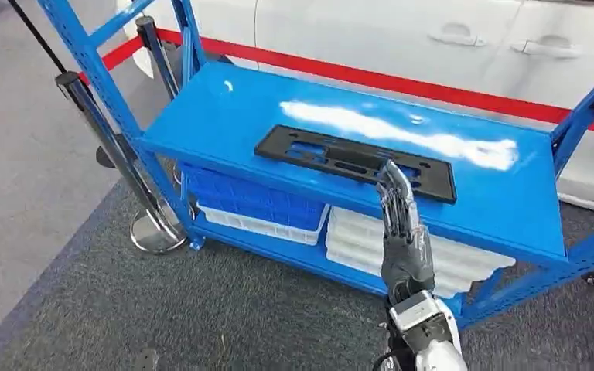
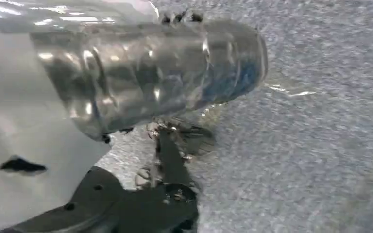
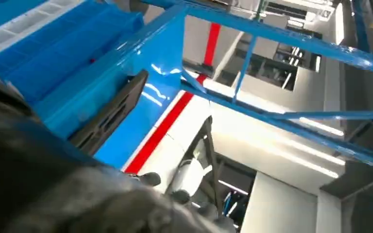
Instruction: Take the parts from the cabinet and place them on the table.
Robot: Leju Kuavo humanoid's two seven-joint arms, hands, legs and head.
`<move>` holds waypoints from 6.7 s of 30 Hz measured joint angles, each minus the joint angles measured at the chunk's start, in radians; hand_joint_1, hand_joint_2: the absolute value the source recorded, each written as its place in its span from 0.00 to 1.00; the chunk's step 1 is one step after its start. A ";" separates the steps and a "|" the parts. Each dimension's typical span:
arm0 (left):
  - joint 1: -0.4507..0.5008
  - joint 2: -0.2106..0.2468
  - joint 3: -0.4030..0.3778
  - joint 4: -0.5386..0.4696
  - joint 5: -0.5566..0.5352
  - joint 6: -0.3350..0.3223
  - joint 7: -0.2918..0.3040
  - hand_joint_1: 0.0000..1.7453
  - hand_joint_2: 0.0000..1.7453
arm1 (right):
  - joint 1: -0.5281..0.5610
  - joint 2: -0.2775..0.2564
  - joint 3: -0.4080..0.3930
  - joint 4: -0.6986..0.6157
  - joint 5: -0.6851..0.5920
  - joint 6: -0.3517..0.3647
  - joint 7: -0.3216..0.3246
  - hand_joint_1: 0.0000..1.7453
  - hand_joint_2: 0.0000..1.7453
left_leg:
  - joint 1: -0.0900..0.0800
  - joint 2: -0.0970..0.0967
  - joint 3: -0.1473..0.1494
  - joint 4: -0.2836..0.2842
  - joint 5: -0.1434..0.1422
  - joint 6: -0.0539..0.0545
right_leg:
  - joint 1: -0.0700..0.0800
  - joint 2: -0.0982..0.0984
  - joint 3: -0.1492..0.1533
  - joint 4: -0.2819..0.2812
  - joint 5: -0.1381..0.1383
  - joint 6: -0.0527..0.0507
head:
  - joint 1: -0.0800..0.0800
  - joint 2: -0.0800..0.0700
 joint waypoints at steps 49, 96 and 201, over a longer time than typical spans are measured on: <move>-0.006 -0.027 0.000 0.000 0.034 0.052 -0.069 0.00 0.00 | -0.039 0.008 0.000 0.046 -0.123 0.030 -0.032 0.00 0.00 | -0.018 0.078 0.062 -0.025 -0.034 0.015 | 0.017 -0.045 -0.016 -0.006 0.019 -0.018 | 0.002 0.000; -0.012 -0.040 -0.010 0.000 -0.028 0.048 -0.026 0.00 0.00 | -0.128 0.006 0.028 0.076 -0.065 0.108 0.075 0.00 1.00 | -0.025 0.071 0.036 -0.055 0.025 0.055 | 0.026 -0.041 0.013 0.005 -0.024 -0.008 | -0.001 0.000; -0.140 -0.076 -0.105 -0.002 -0.150 0.031 0.074 0.00 0.00 | -0.729 0.410 0.496 1.386 0.813 0.115 0.653 1.00 1.00 | -0.018 0.068 0.011 -0.005 0.008 0.018 | 0.021 -0.041 -0.036 0.016 0.021 -0.017 | -0.004 0.000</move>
